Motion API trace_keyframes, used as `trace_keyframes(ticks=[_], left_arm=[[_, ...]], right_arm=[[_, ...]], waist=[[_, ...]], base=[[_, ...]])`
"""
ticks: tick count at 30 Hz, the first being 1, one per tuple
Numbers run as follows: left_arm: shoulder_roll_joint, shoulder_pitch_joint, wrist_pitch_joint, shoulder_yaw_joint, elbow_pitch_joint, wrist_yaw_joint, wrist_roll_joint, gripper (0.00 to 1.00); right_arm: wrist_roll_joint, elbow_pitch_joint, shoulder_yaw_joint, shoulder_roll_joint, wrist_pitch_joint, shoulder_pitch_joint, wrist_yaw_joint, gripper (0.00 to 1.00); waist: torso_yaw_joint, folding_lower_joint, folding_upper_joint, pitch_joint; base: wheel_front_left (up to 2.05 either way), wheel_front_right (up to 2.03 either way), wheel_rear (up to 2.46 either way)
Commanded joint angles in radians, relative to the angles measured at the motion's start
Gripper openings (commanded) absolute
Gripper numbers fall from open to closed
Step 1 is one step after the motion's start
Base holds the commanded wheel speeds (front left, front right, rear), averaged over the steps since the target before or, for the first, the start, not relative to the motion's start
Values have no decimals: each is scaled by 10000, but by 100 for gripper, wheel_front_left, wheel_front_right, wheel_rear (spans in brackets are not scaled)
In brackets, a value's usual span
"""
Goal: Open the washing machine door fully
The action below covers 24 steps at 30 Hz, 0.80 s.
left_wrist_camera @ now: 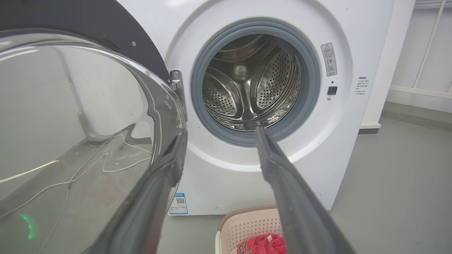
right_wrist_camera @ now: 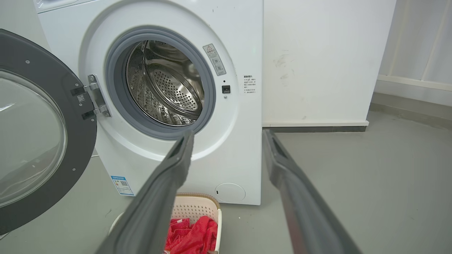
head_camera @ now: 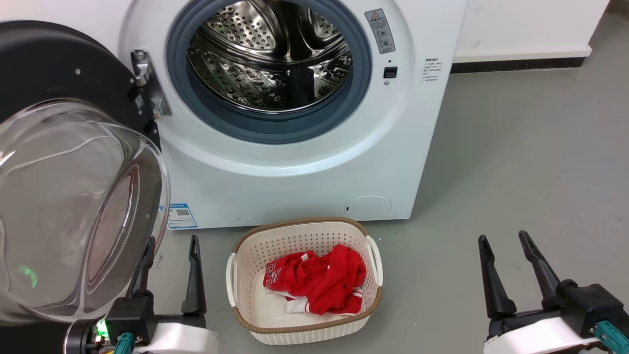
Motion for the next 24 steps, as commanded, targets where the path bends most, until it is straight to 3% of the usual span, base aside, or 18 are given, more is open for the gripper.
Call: trace_keyframes(ticks=[1, 14, 15, 24], left_arm=[[-31, 105, -25, 33, 9, 34, -29, 100], [-49, 128, -25, 87, -37, 17, -54, 100], [-29, 111, 0, 57, 27, 6, -40, 0], [-58, -125, 480, 253, 473, -175, -1655, 0]], right_arm=[[55, 14, 12, 19, -52, 39, -6, 100], [125, 39, 41, 19, -75, 32, -6, 100], [94, 49, 44, 0, -38, 18, 0, 0], [1789, 404, 46, -103, 114, -91, 0, 0]], waist=[[20, 0, 0, 2], [36, 0, 0, 18], [38, 0, 0, 17], [69, 0, 0, 23]], base=[[0, 0, 0], [0, 0, 0], [0, 0, 0], [0, 0, 0]])
